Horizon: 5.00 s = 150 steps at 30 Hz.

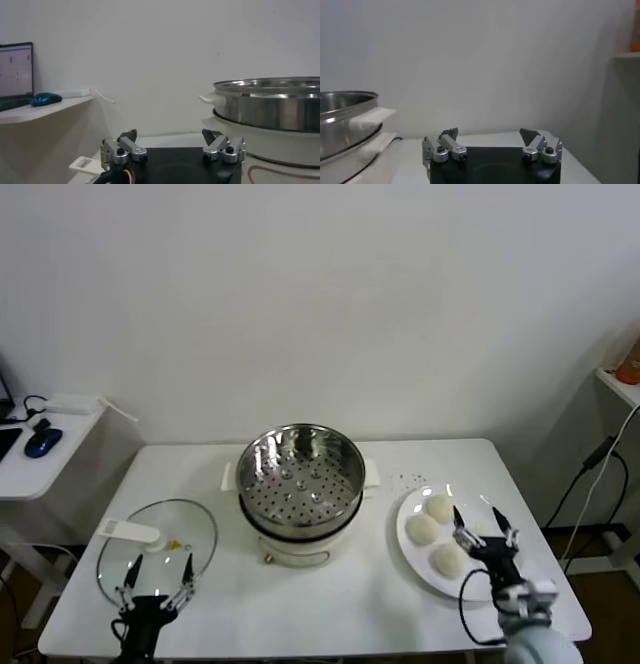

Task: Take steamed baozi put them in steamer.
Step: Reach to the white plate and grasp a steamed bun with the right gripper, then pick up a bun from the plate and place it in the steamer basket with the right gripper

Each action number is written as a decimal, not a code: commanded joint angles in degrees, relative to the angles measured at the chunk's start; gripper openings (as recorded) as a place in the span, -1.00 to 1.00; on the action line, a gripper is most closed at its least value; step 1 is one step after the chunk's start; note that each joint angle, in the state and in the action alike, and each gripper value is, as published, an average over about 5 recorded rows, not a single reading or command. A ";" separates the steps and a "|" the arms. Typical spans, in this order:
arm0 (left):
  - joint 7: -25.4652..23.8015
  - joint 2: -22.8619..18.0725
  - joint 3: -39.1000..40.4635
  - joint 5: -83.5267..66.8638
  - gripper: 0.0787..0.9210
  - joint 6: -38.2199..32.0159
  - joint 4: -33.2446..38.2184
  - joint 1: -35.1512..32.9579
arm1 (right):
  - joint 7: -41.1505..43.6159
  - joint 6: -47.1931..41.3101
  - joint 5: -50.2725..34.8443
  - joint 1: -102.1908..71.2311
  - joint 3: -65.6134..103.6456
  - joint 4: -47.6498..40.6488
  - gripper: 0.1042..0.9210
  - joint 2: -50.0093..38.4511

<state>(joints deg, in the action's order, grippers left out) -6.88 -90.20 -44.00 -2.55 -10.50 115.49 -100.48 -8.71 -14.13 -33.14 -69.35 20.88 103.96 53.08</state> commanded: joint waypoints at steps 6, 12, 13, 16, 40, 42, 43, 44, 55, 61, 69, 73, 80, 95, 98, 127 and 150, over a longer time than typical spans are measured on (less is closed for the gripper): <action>0.00 0.99 0.52 0.61 0.77 -0.82 -0.33 -0.21 | 40.18 -26.33 6.42 59.82 -44.42 -13.49 0.76 -29.27; -0.04 1.02 1.01 1.34 0.77 -1.55 -1.02 0.00 | 60.73 -7.35 22.51 88.85 -77.96 -22.66 0.76 -29.67; -0.04 1.02 1.15 1.48 0.77 -1.72 -1.20 -0.01 | 62.84 -5.27 22.55 91.53 -81.97 -23.60 0.76 -29.51; -0.02 1.10 1.54 1.88 0.77 -2.15 -1.47 -0.21 | 67.77 -0.86 19.98 97.02 -90.80 -26.09 0.76 -29.12; -0.19 1.94 1.62 2.66 0.77 -2.66 -3.19 0.01 | 73.52 0.94 15.96 90.34 -93.51 -45.08 0.76 -5.88; -0.25 1.95 1.64 2.75 0.77 -2.53 -3.23 0.09 | 74.12 2.26 18.93 89.60 -93.59 -47.85 0.76 -4.24; -0.28 1.94 1.64 2.80 0.77 -2.49 -3.24 0.10 | 74.39 2.81 20.07 89.30 -93.63 -49.05 0.76 -3.48; -0.30 1.94 1.63 2.84 0.77 -2.46 -3.23 0.08 | 74.65 3.23 20.67 89.03 -93.68 -49.86 0.76 -2.89; -0.31 1.83 1.44 3.00 0.77 -3.30 -4.56 0.02 | 73.88 5.01 24.11 84.17 -91.02 -54.27 0.76 0.32; -0.35 1.90 1.26 3.49 0.77 -3.51 -5.15 0.30 | 73.19 6.13 25.43 82.32 -89.14 -56.56 0.76 1.41; -0.07 2.01 1.05 3.12 0.77 -4.06 -5.95 0.49 | 72.63 6.62 26.38 81.36 -88.37 -57.64 0.76 2.31; -0.03 2.09 0.77 3.14 0.77 -4.31 -6.38 0.60 | 72.60 6.64 26.75 81.26 -88.47 -57.39 0.76 2.43; 0.14 2.09 0.73 3.46 0.77 -5.06 -7.06 0.66 | 72.39 6.86 28.32 81.11 -88.15 -57.41 0.72 2.68; 0.32 2.14 0.60 3.52 0.77 -5.69 -7.51 0.65 | 72.16 7.03 29.69 81.28 -88.35 -56.76 0.33 2.31; 0.48 2.21 0.52 3.47 0.77 -5.71 -7.54 0.65 | 72.06 7.07 29.60 81.84 -88.51 -55.87 0.28 1.78; 1.24 2.37 0.30 4.66 0.77 -7.62 -5.82 -0.88 | 76.20 16.34 7.02 114.61 -97.59 -36.74 0.20 8.04; 1.28 2.07 1.16 4.41 0.77 -7.70 -4.78 -0.60 | 69.98 40.62 22.78 101.91 -98.81 -57.24 0.24 30.54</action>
<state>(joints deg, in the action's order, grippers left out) -5.58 -88.18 -42.83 1.90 -18.18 110.75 -101.09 62.95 17.48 -15.85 37.06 -78.78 54.91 76.43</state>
